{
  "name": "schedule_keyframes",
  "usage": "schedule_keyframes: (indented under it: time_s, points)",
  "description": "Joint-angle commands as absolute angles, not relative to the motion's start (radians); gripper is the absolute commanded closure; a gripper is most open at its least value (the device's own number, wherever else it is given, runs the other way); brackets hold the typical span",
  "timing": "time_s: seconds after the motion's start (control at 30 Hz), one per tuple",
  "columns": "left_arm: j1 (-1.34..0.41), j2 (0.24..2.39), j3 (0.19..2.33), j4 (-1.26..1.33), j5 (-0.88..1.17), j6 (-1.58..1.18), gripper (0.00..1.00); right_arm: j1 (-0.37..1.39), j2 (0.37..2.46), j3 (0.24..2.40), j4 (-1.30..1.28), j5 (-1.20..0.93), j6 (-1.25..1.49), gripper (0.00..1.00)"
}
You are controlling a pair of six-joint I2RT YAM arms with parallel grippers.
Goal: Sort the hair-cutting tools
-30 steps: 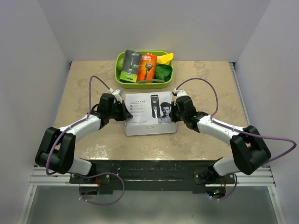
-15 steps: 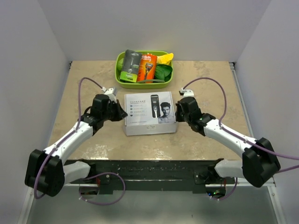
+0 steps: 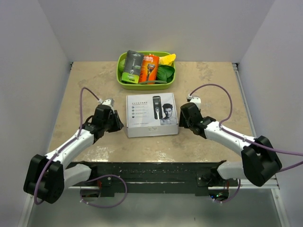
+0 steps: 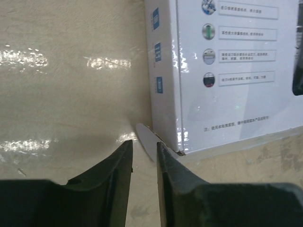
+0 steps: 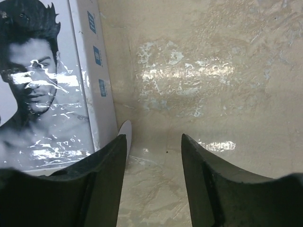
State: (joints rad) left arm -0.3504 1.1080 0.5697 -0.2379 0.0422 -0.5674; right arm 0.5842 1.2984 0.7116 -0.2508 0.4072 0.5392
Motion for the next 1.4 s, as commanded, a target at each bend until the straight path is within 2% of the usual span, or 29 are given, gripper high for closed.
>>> schedule_keyframes:
  time_s: [0.0, 0.1, 0.97, 1.37]
  points:
    - [-0.353, 1.135, 0.557, -0.193, -0.044, -0.591, 0.63, 0.586, 1.333, 0.713, -0.216, 0.462, 0.563, 0.46]
    - [-0.353, 1.152, 0.549, -0.167, -0.069, -0.597, 0.6, 0.583, 1.365, 0.719, -0.204, 0.463, 0.566, 0.46]
    - [-0.351, 1.273, 0.578, -0.064, -0.049, -0.611, 0.62, 0.552, 1.483, 0.716, -0.06, 0.384, 0.581, 0.49]
    - [-0.351, 1.299, 0.574, -0.037, -0.035, -0.617, 0.63, 0.554, 1.483, 0.788, -0.087, 0.442, 0.566, 0.47]
